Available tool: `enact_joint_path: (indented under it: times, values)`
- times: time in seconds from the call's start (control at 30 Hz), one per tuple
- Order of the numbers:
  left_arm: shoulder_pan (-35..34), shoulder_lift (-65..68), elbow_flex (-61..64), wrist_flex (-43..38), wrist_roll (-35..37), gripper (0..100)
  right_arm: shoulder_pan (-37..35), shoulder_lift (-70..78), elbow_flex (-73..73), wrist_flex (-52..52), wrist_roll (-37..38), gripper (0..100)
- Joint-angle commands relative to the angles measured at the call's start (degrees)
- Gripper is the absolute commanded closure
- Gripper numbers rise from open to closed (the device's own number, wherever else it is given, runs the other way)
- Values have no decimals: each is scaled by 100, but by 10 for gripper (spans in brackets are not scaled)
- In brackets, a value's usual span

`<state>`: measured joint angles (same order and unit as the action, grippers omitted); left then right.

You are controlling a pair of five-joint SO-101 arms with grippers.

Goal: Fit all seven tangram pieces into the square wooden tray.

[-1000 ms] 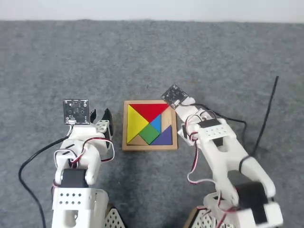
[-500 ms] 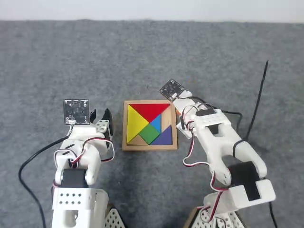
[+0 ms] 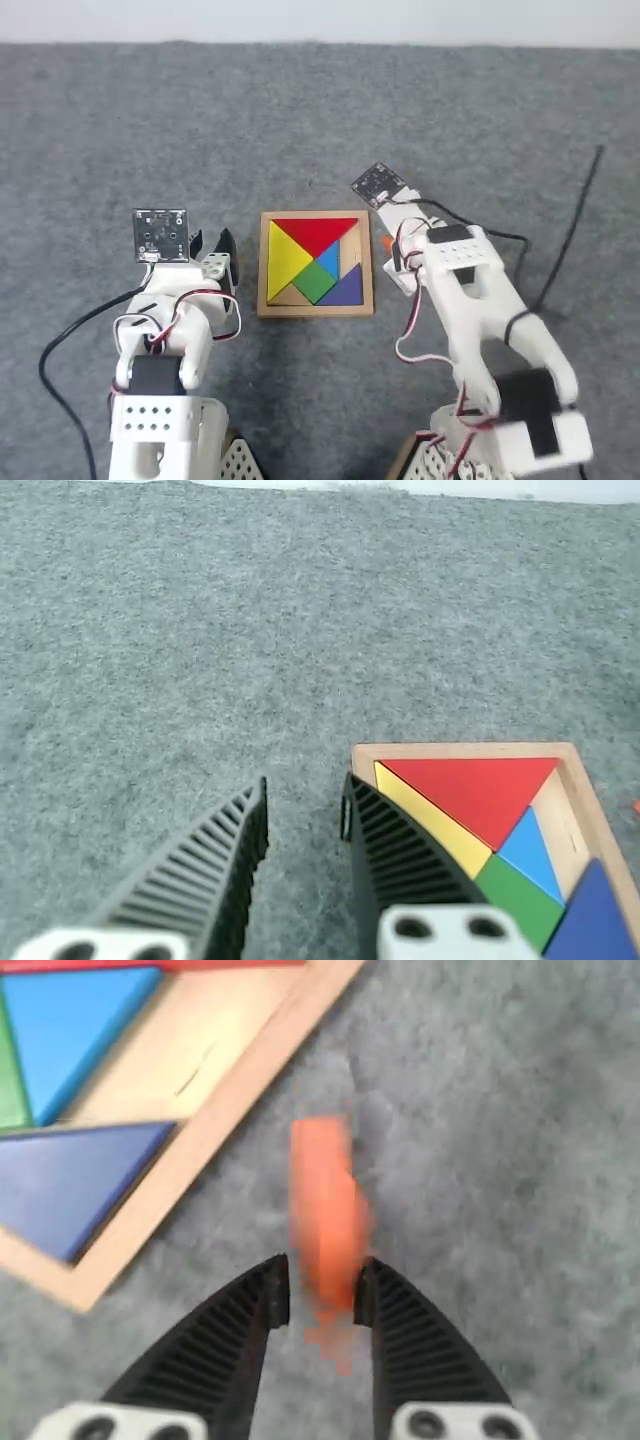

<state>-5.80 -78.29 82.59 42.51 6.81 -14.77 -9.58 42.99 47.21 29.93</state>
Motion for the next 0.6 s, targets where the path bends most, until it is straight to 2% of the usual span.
enact_joint_path:
  times: [0.0,0.13,0.23,0.4,0.57]
  values:
    - [26,-97,-40,-44,-53,874,-22,-716,-246,497,-62,913]
    - [26,-88,-40,-53,-53,874,-418,-936,-237,716,396,913]
    - [18,-88,-40,-53,-53,874,-725,-875,-264,646,1363,913]
    - [-18,-105,-40,-53,-53,874,-954,-549,-229,-409,3095,913]
    - [-18,-105,-40,-53,-53,874,-1077,-66,-229,-963,2743,913]
